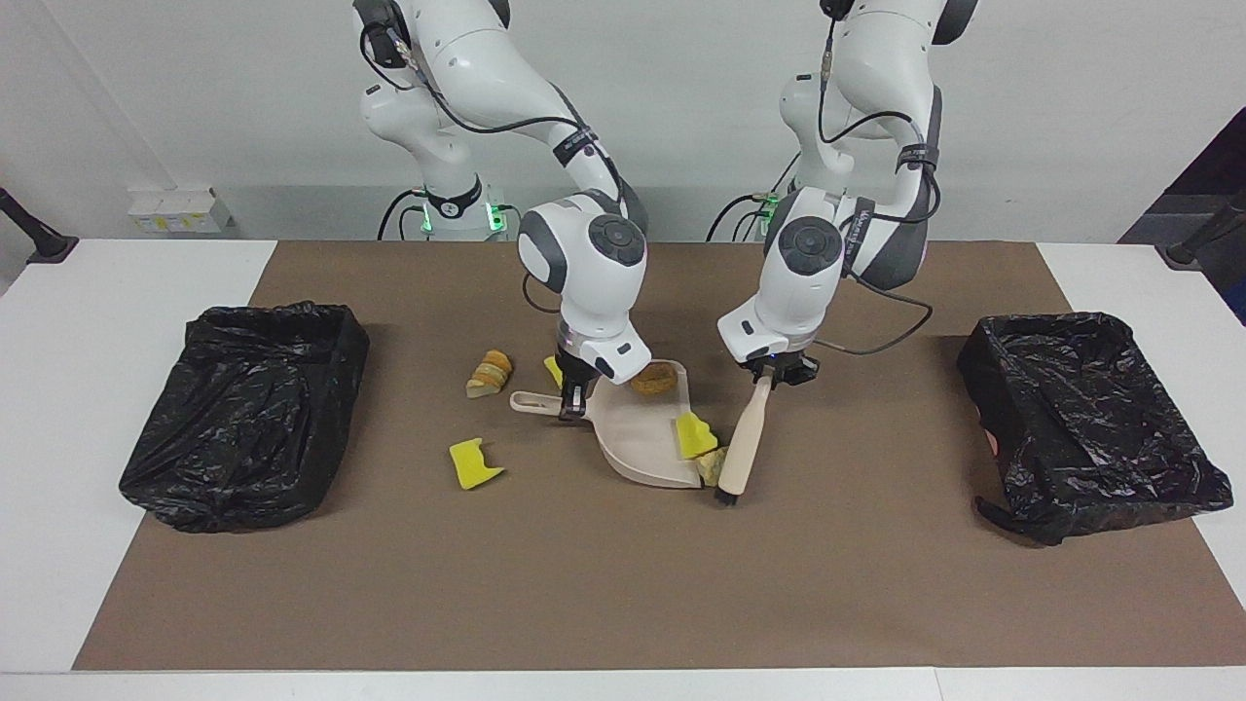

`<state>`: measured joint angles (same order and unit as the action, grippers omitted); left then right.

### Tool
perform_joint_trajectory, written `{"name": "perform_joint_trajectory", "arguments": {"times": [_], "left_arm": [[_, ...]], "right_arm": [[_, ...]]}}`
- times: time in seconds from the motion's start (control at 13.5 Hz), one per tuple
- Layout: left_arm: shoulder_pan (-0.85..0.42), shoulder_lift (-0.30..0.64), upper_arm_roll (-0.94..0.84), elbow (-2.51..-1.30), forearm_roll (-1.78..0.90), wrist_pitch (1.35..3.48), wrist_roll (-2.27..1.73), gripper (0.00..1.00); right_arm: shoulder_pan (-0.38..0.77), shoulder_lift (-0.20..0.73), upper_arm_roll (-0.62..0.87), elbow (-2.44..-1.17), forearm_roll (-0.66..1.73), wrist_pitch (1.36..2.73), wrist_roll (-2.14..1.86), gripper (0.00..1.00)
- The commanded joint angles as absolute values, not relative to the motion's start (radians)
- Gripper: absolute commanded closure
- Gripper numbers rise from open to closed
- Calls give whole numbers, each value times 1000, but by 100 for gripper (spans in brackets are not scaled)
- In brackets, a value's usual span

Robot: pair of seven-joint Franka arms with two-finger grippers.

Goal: Sweep and dump trash in bin
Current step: 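Sweep bread and sponge into the dustpan with the left gripper's brush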

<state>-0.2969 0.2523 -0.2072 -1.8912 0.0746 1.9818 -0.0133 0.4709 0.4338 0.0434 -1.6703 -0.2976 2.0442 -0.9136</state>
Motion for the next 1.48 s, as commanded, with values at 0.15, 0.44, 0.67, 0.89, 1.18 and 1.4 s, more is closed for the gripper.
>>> {"name": "perform_joint_trajectory", "arguments": {"times": [0.15, 0.44, 0.67, 0.89, 1.18, 1.4], "left_arm": [[-368, 167, -195, -1977, -144, 1930, -9, 100], [-382, 161, -192, -1976, -277, 1968, -38, 100], [-328, 82, -190, -1962, -316, 1965, -64, 100], [-315, 5, -183, -1957, -307, 1928, -103, 100], [-311, -83, -183, -1907, -139, 1743, -263, 100], [-360, -159, -196, -1933, -98, 1588, -431, 100]], "right_arm": [[471, 448, 51, -1675, -307, 2026, -891, 100], [471, 448, 51, -1674, -307, 2026, -891, 100], [471, 448, 51, -1671, -307, 2023, -891, 100], [471, 446, 51, -1666, -304, 2006, -891, 100], [453, 413, 51, -1645, -293, 1953, -897, 100], [393, 347, 51, -1644, -284, 1902, -934, 100]]}}
